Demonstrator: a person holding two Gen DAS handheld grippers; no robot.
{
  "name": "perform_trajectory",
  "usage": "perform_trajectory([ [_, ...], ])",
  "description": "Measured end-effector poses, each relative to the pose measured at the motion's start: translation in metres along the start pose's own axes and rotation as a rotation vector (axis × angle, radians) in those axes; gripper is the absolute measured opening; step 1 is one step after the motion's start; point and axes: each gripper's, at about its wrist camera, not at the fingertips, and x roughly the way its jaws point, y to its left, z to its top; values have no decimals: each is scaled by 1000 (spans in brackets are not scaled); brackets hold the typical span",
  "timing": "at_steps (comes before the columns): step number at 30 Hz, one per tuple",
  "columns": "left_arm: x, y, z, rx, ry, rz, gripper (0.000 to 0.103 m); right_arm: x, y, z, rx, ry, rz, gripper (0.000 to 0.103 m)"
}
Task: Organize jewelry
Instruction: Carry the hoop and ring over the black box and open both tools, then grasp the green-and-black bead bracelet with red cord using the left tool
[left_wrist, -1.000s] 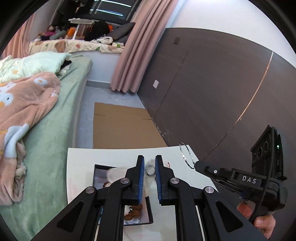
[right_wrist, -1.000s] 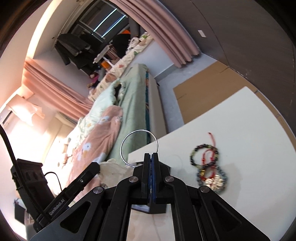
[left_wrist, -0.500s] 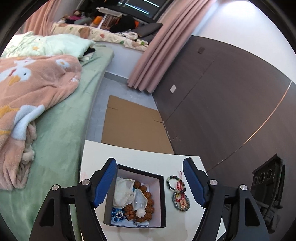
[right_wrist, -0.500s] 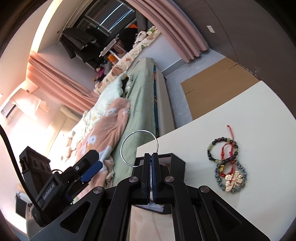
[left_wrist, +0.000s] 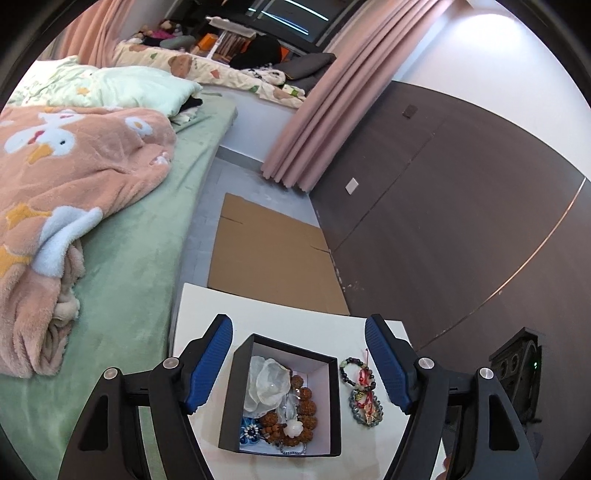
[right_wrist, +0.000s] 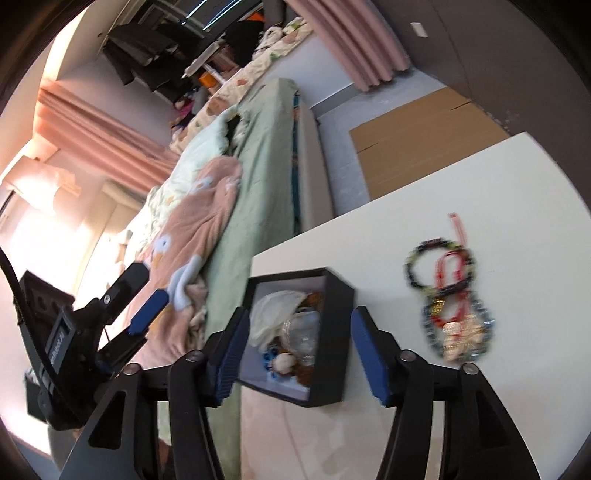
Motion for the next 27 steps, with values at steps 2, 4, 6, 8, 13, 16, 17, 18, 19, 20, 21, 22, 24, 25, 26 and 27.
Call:
perform_trajectory([
  [2,2,-4,-1,14,5,-1,75,-7,-7,1,12,-15,-25,65],
  [4,6,-10,-4,28,12,-10,75,-16,-18,3,25,-23,-53,65],
  [6,12,-17,-7,43,31,-18,75,-22,-27,5,32,-29,-75,65],
  [8,17,-23,-10,58,42,-27,75,-30,-36,6,37,-38,-108,65],
  [13,31,-39,-20,83,80,-53,75,-45,-56,6,64,-43,-157,66],
  [16,42,-53,-29,109,110,-63,75,-51,-68,6,93,-39,-178,66],
  [17,45,-57,-32,118,119,-66,75,-52,-71,6,100,-37,-181,66],
  [18,50,-63,-35,131,134,-74,75,-53,-75,7,112,-36,-186,66],
  [19,52,-66,-38,140,141,-78,75,-54,-78,7,122,-34,-192,66],
  [20,56,-72,-41,158,149,-78,75,-54,-79,7,129,-32,-197,66],
  [21,59,-76,-44,174,151,-73,75,-56,-83,8,142,-31,-202,66],
  [22,62,-83,-48,204,154,-61,75,-57,-86,8,153,-31,-205,66],
  [24,68,-91,-53,239,160,-50,75,-61,-93,8,175,-31,-213,66],
  [25,72,-95,-56,254,161,-51,75,-62,-97,7,187,-30,-219,66],
  [26,74,-98,-59,261,164,-53,75,-64,-100,7,198,-29,-225,66],
  [27,77,-101,-62,271,171,-55,75,-65,-103,7,208,-28,-231,66],
])
